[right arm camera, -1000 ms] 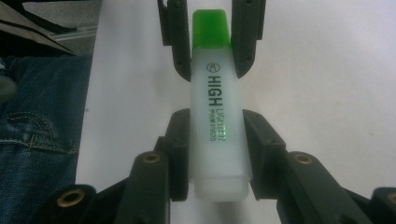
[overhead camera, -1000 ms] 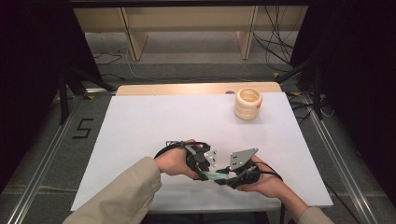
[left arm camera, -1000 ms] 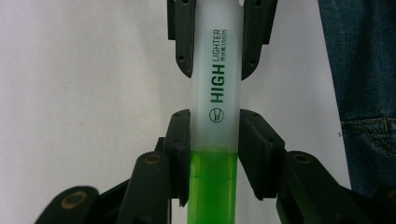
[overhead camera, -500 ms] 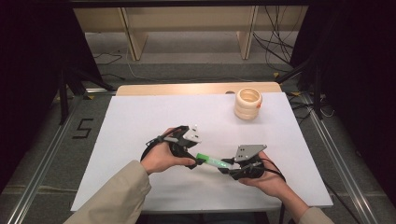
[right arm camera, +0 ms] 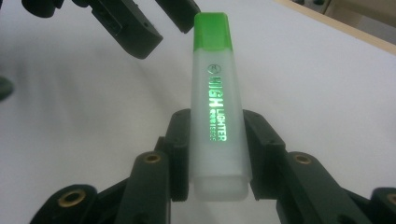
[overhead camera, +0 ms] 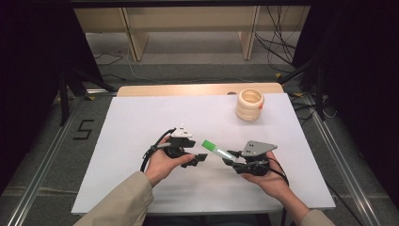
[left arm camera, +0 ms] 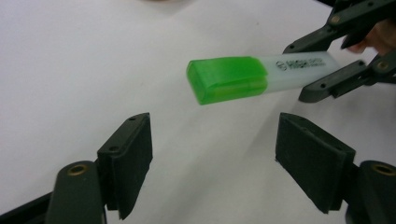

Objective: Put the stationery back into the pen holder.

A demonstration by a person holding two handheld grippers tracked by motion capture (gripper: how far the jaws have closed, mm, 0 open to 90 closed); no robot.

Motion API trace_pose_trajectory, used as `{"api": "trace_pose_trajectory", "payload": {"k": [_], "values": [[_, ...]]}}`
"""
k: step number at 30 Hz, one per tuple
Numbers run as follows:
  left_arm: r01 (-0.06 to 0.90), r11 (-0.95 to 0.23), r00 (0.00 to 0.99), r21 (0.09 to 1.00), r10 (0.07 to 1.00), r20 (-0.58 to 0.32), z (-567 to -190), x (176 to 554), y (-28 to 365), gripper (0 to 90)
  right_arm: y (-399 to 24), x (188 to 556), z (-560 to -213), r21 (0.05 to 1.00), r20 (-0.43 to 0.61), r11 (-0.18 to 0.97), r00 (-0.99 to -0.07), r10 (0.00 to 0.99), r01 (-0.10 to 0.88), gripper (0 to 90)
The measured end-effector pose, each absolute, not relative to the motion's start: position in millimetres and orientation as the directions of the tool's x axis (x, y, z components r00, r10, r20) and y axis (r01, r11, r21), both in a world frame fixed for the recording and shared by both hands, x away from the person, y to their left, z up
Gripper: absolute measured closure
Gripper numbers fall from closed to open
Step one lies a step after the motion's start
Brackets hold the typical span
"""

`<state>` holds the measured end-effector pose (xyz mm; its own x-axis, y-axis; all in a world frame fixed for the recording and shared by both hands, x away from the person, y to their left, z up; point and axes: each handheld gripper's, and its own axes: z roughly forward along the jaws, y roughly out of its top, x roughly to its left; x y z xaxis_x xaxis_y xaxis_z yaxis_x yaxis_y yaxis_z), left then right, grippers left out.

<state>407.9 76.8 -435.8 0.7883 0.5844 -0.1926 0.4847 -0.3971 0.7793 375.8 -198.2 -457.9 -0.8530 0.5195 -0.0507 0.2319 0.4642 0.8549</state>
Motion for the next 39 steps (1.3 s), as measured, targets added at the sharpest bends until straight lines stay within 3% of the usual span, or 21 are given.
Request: {"api": "trace_pose_trajectory", "payload": {"k": [8, 23, 39], "values": [[0.532, -0.326, 0.767, 0.782, 0.576, -0.282, -439.1, 408.5, 67.1, 26.8, -198.2, 375.4, -457.0, 0.864, -0.051, 0.449, -0.847, 0.528, 0.228, 65.8], [0.578, -0.237, 0.725, 0.781, 0.587, -0.359, -439.7, 411.9, 56.1, 24.0, -197.6, 375.3, -456.8, 0.869, -0.053, 0.439, -0.84, 0.54, 0.227, 65.8], [0.613, -0.165, 0.684, 0.773, 0.6, -0.415, -443.0, 416.0, 46.7, 27.1, -196.7, 375.5, -457.4, 0.873, -0.048, 0.43, -0.838, 0.544, 0.23, 65.7]]}}
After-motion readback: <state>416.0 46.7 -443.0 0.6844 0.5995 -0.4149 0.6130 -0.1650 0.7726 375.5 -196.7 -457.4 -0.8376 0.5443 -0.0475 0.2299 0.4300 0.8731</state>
